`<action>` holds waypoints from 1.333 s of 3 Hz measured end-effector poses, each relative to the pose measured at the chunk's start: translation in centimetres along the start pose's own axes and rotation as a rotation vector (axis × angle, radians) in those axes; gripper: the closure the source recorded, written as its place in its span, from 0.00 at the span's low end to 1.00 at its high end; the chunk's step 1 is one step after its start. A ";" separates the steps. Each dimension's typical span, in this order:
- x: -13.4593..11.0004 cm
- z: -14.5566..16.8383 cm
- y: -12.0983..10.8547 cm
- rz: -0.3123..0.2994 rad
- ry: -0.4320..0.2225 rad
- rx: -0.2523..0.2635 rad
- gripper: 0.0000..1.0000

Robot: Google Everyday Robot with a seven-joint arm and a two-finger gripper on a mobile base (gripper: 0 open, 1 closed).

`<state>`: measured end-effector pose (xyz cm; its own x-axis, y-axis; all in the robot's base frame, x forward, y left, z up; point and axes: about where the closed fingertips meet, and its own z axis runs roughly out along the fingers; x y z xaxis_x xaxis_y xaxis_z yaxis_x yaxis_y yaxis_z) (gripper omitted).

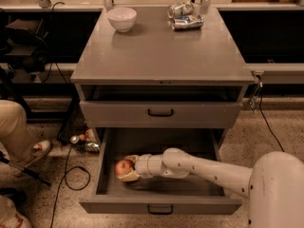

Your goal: Place apple into middle drawer

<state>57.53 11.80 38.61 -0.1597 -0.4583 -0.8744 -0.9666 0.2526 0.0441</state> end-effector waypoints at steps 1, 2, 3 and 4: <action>0.2 0.4 -0.3 0.006 0.003 0.009 0.36; 0.3 0.1 -0.7 0.010 0.001 0.019 0.05; 0.3 -0.1 -1.0 0.014 0.000 0.024 0.00; 0.0 -1.7 -2.4 0.049 -0.037 0.028 0.00</action>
Offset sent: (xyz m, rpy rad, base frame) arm 0.0103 -0.0057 -0.0032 -0.0067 -0.0047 -0.0326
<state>59.49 9.77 39.31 -0.1987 -0.4129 -0.8888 -0.9518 0.2977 0.0745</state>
